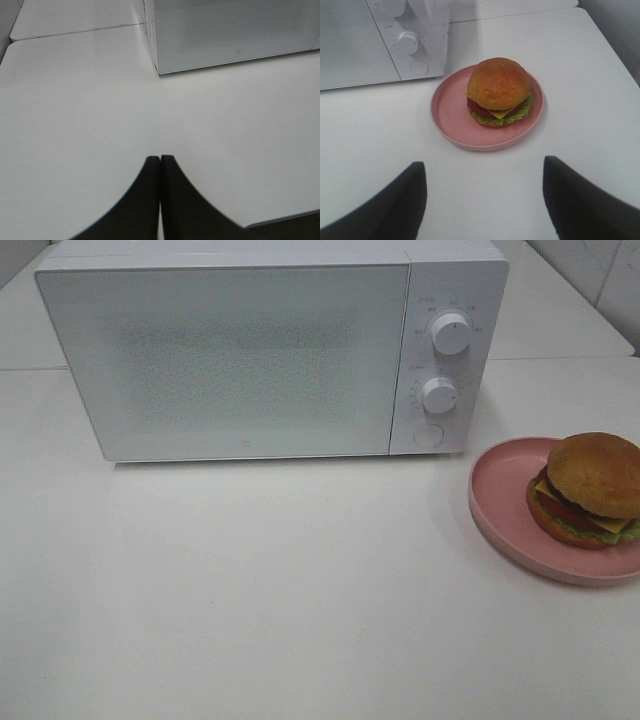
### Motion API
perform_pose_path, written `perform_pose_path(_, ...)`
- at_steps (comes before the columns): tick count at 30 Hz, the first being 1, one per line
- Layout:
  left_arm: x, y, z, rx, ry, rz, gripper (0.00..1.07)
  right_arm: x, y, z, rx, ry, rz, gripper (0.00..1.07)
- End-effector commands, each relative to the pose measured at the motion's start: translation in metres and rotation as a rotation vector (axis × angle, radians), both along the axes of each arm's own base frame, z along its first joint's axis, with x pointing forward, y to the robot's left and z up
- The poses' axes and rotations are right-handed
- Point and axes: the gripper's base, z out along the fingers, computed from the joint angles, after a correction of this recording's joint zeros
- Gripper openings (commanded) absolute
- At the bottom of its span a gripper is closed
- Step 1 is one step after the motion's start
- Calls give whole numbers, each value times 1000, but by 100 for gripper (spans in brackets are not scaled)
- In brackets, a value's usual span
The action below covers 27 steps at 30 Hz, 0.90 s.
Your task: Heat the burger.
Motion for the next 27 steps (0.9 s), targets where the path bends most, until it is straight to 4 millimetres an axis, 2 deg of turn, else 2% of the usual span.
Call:
perform_pose_path(1,-2,0,1,-5,-32,4,0,-3,-2,0,-29,-35,-11,64)
perform_pose_path(27,-2,0,1,-5,-32,4,0,-3,-2,0,-29,-35,-11,64)
